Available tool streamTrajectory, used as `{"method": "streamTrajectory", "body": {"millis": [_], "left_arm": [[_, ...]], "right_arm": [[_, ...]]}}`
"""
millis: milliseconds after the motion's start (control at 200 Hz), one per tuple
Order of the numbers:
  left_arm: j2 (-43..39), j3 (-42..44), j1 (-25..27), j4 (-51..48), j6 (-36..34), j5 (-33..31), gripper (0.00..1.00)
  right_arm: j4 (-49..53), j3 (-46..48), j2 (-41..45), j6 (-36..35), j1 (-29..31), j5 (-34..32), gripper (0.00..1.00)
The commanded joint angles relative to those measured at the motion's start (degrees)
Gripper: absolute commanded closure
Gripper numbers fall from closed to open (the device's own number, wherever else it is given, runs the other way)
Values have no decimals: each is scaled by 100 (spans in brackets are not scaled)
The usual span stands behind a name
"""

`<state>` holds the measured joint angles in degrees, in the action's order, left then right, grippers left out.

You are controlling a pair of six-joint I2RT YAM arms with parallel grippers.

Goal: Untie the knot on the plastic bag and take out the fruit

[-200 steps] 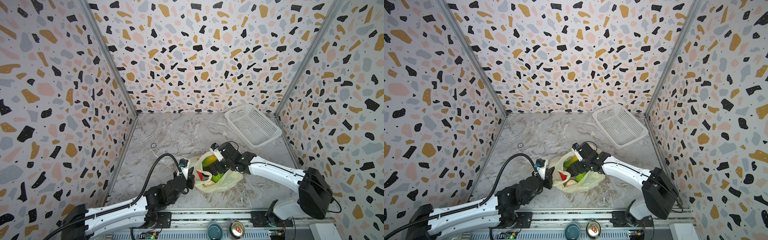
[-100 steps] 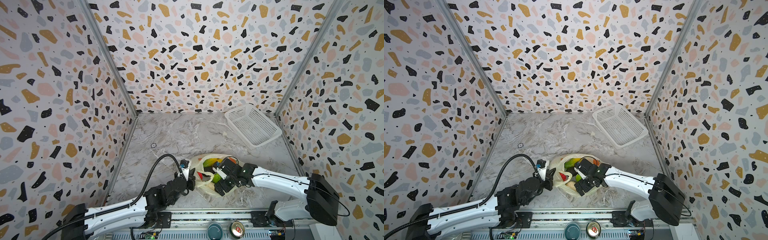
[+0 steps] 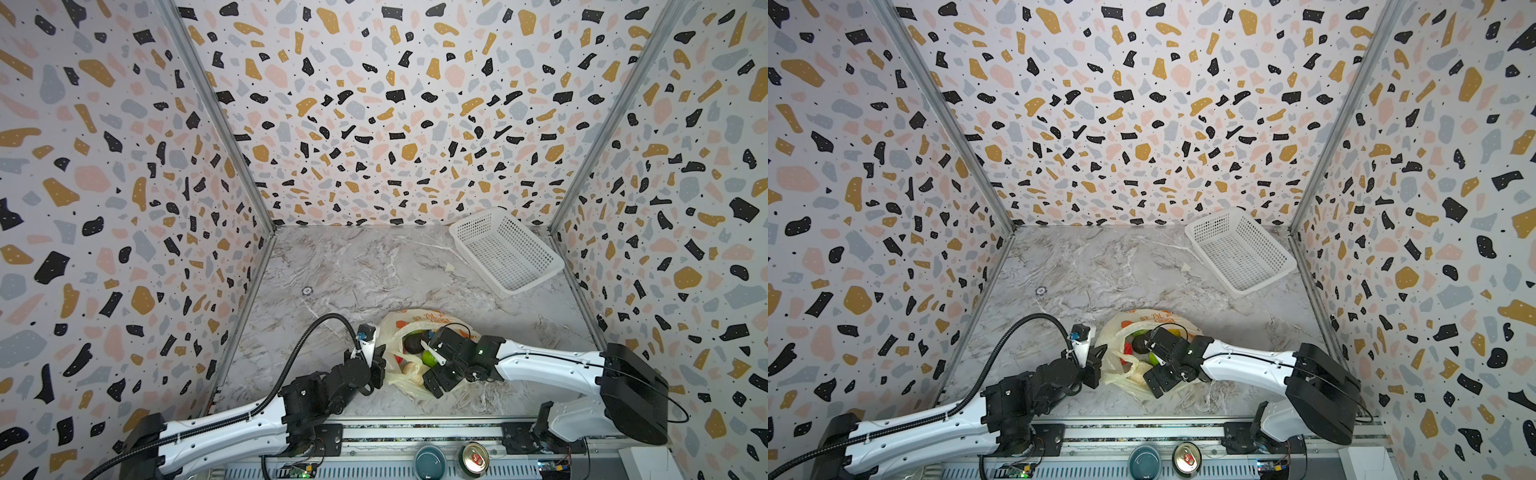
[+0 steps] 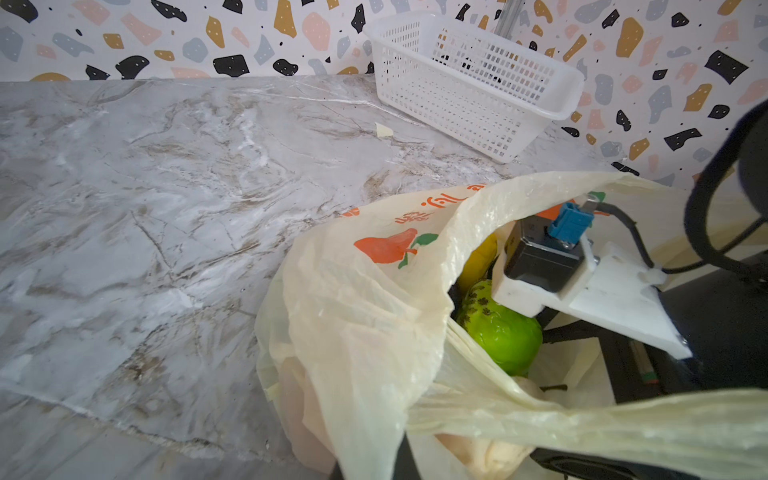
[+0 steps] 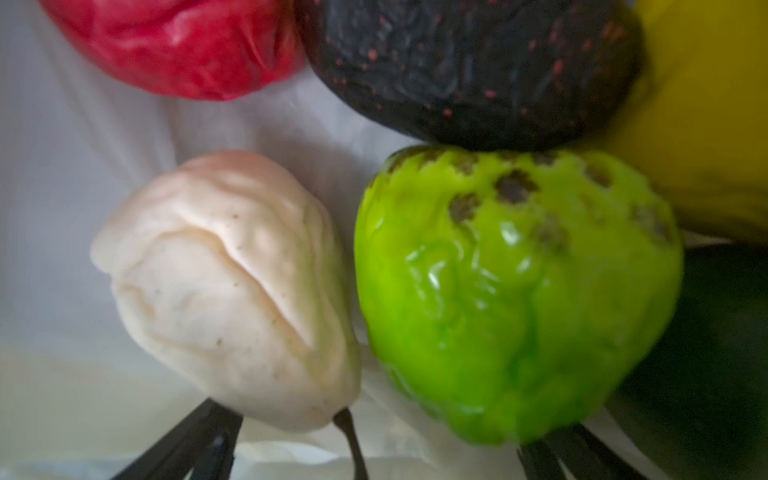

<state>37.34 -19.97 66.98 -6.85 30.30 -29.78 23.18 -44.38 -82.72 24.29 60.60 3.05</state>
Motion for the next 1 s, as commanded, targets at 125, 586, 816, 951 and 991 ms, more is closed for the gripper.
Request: {"method": "streamTrajectory", "body": {"millis": [125,586,816,951,991], "left_arm": [[-44,98,34,-331,162,-471,100],[477,181,34,592,-2,-593,100],[515,149,35,740,-104,-564,100],[528,142,34,864,-134,-550,100],[540,133,34,883,-138,-550,100]], "right_arm": [[-576,-520,-715,-255,-15,-305,0],[109,-733,-276,-548,-297,196,1],[106,-724,183,-254,-692,787,1],[-309,-617,232,125,-1008,947,1],[-412,-620,199,234,-1037,877,1]]}}
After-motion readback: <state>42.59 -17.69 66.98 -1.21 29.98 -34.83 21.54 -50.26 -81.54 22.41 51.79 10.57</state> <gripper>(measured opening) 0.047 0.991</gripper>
